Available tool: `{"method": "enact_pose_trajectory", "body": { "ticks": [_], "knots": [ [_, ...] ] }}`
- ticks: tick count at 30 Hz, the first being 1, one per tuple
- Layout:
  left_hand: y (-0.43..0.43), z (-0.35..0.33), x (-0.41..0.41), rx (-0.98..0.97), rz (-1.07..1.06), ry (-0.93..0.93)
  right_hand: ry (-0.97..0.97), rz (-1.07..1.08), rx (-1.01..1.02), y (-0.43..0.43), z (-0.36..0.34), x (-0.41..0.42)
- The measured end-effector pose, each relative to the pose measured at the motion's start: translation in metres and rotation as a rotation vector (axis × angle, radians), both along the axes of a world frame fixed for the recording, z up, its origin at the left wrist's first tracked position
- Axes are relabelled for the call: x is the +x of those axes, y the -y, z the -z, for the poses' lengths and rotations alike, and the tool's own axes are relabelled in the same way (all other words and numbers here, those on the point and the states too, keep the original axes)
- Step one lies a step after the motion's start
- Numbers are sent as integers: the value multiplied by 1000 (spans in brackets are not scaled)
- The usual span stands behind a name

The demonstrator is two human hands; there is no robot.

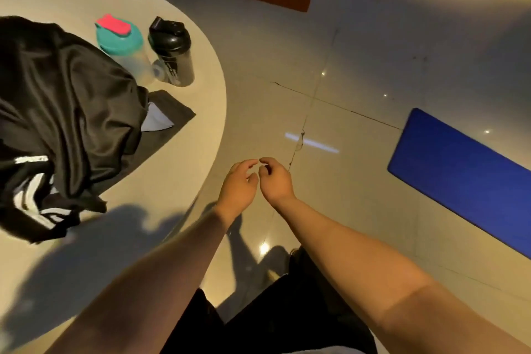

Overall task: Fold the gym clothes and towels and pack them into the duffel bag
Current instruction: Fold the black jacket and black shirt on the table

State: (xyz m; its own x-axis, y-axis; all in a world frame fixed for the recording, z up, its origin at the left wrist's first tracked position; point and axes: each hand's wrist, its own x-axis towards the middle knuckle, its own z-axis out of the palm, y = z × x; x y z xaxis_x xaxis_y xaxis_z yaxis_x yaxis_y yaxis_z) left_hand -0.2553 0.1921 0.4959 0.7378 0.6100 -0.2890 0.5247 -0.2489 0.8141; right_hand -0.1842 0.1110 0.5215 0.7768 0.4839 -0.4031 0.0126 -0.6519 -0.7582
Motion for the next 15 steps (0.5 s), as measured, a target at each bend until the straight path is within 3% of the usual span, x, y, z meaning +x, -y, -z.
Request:
{"method": "enact_pose_trajectory", "body": {
  "ticks": [10, 13, 15],
  "knots": [
    [-91, 11, -44, 465, -220, 288, 280, -134, 406, -112, 19, -30],
    [-105, 15, -83, 579, -316, 257, 275, -181, 493, -123, 23, -54],
    [-107, 12, -122, 718, -360, 119, 260, -264, 474, -116, 19, -79]
  ]
}}
